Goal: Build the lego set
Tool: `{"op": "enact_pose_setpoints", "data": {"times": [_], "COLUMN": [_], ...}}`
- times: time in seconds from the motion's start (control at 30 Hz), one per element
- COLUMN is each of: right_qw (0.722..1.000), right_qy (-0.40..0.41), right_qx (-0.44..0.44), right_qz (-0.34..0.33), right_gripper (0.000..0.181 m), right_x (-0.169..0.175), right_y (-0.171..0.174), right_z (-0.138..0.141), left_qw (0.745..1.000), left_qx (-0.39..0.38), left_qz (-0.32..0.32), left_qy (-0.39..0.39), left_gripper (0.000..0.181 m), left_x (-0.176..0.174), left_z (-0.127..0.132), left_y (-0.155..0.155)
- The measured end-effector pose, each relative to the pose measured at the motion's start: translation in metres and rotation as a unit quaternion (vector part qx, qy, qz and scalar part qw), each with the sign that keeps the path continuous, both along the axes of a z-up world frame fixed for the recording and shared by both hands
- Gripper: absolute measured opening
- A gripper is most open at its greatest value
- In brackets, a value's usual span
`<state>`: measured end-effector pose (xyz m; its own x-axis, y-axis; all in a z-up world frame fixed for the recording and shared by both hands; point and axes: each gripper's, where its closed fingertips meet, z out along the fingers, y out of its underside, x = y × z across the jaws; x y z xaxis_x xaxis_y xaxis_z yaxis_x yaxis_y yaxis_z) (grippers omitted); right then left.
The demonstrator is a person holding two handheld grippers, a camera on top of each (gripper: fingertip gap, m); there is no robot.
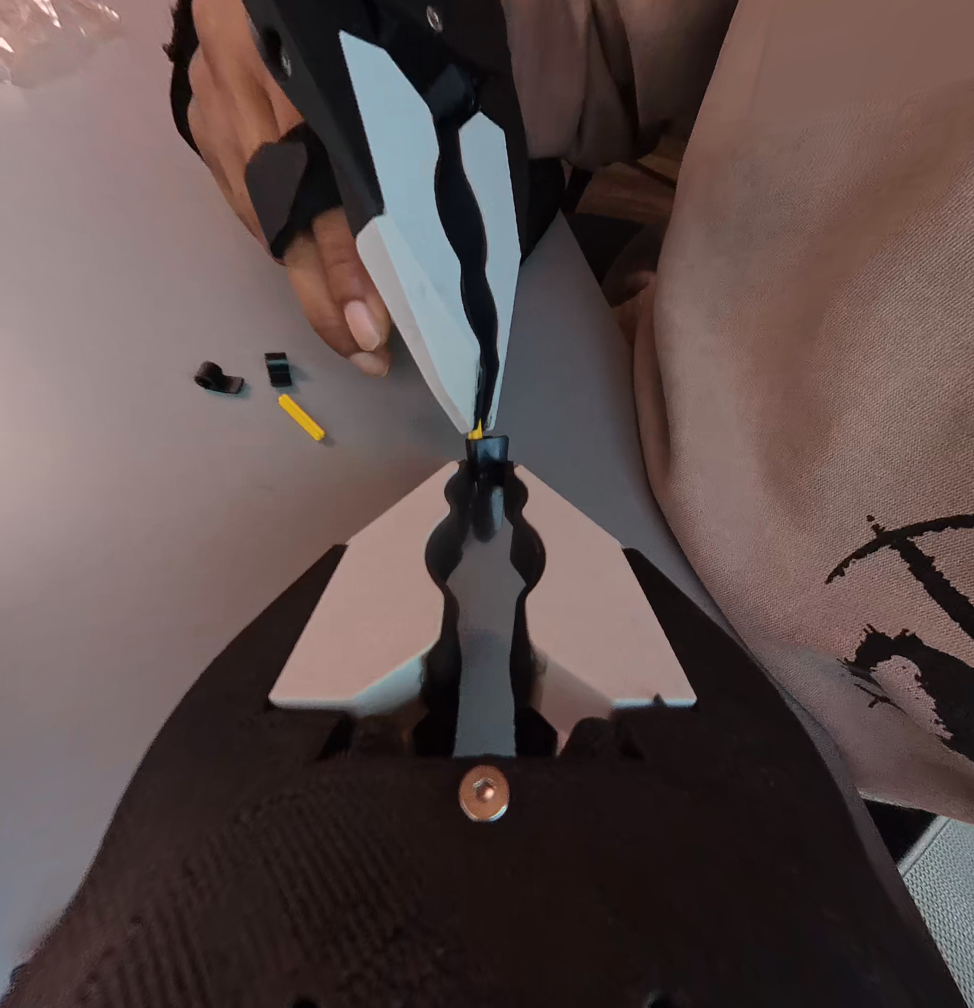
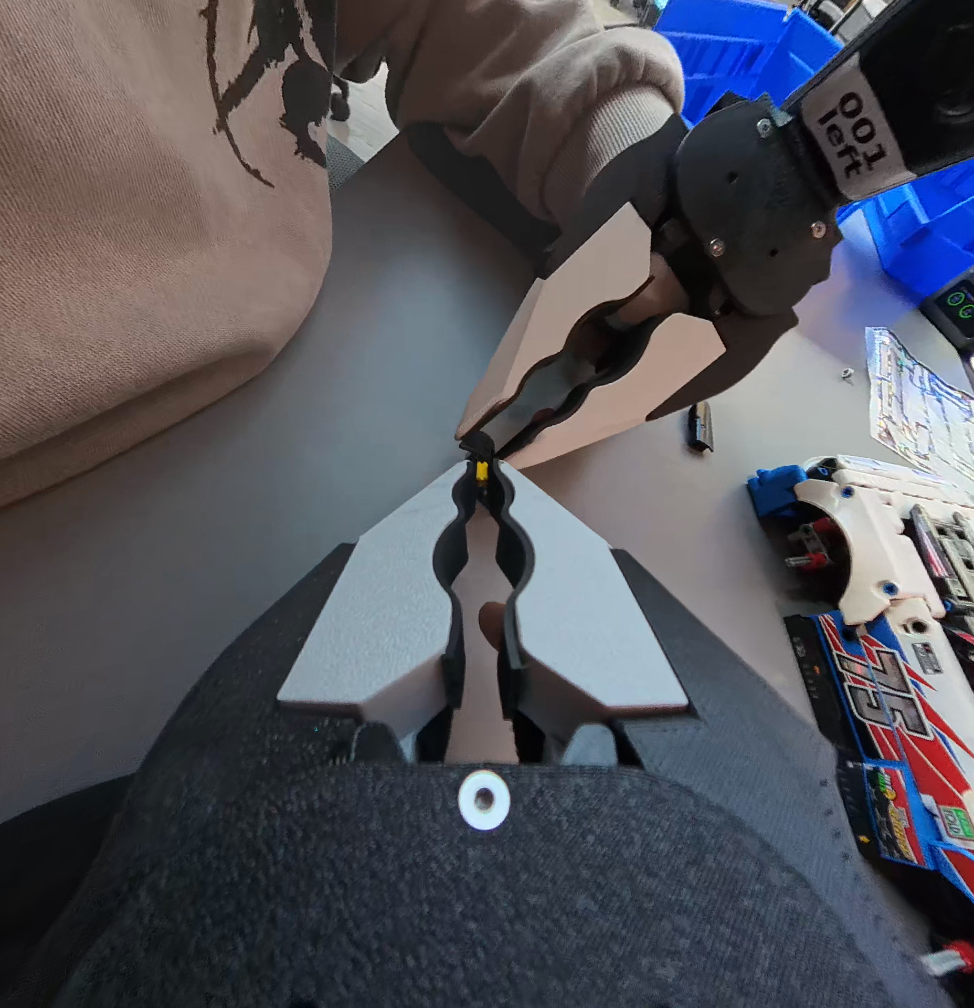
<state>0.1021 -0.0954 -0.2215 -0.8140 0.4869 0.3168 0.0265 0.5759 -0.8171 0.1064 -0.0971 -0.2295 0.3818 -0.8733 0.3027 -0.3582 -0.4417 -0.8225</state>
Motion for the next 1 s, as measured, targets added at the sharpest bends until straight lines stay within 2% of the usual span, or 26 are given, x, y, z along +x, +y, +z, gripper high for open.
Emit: {"op": "enact_pose_setpoints", "data": {"times": [0.23, 0.33, 0.4, 0.5, 0.63, 0.77, 0.87, 1.0], "right_qw": [1.000, 0.998, 0.995, 0.986, 0.972, 0.955, 0.952, 0.950], "right_qy": [0.000, 0.003, 0.035, 0.083, 0.126, 0.179, 0.198, 0.201], "right_qx": [-0.001, -0.020, -0.038, -0.036, -0.009, -0.006, 0.005, 0.003], "right_qz": [-0.014, -0.054, -0.085, -0.138, -0.199, -0.236, -0.233, -0.240], "right_gripper": [0.001, 0.003, 0.021, 0.035, 0.056, 0.059, 0.059, 0.056], "right_x": [-0.004, -0.013, -0.021, -0.033, -0.049, -0.056, -0.056, -0.056], "right_y": [0.003, 0.016, 0.029, 0.043, 0.053, 0.053, 0.046, 0.046], "right_z": [0.001, 0.004, 0.019, 0.035, 0.042, 0.065, 0.072, 0.077], "left_qw": [1.000, 0.999, 0.996, 0.986, 0.951, 0.904, 0.880, 0.868], "left_qx": [0.001, 0.003, 0.000, -0.007, -0.052, -0.109, -0.138, -0.151], "left_qz": [0.009, 0.032, 0.087, 0.147, 0.189, 0.191, 0.187, 0.179], "left_qy": [-0.005, -0.005, -0.031, -0.085, -0.238, -0.366, -0.413, -0.437], "left_gripper": [0.009, 0.010, 0.011, 0.010, 0.011, 0.010, 0.010, 0.010], "left_x": [-0.004, -0.011, -0.021, -0.032, -0.036, -0.040, -0.039, -0.035], "left_z": [0.001, 0.000, 0.009, 0.022, 0.057, 0.081, 0.087, 0.092], "left_y": [0.002, 0.011, 0.027, 0.042, 0.053, 0.054, 0.054, 0.053]}}
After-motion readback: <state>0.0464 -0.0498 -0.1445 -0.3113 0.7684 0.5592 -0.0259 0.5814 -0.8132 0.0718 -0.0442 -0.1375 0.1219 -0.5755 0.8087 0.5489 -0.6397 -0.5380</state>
